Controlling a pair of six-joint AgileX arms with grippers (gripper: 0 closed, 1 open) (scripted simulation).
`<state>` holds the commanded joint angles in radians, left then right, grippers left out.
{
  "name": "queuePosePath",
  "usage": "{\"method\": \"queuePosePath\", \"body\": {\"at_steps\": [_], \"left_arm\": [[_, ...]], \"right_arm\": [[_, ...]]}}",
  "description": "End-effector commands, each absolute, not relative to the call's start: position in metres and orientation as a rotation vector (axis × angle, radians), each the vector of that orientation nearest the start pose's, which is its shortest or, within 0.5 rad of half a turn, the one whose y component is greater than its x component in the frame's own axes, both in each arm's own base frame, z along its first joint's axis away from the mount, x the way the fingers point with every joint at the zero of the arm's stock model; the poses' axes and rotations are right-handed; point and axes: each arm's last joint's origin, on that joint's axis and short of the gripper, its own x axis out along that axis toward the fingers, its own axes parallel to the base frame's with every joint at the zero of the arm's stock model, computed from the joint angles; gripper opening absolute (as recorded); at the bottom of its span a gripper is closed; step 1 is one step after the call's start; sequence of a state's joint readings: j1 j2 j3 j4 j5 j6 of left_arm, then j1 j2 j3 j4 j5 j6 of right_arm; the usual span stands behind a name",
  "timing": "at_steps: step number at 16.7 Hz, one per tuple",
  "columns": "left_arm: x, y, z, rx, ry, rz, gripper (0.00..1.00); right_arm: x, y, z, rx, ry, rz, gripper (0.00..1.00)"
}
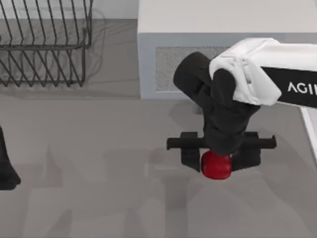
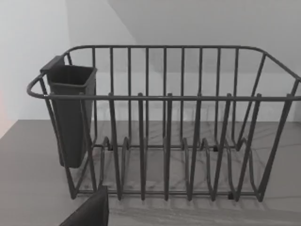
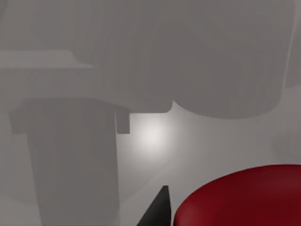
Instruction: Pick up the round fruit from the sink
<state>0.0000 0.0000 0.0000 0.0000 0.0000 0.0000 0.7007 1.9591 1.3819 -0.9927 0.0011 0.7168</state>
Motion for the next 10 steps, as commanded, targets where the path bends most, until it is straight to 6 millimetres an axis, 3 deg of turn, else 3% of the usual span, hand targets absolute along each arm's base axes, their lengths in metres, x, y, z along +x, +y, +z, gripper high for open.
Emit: {"method": "queuePosePath", "body": {"at_steps": [4, 10], "left_arm": [[0.1057, -0.0012, 0.1600, 0.000, 0.000, 0.000, 1.00], [0.1057, -0.0012, 0.1600, 0.000, 0.000, 0.000, 1.00]], "right_arm": [[0.2760, 0.2368, 0.1600, 0.008, 1.571, -0.008, 0.00], [0.2760, 0.2368, 0.1600, 0.008, 1.571, -0.008, 0.45]]}}
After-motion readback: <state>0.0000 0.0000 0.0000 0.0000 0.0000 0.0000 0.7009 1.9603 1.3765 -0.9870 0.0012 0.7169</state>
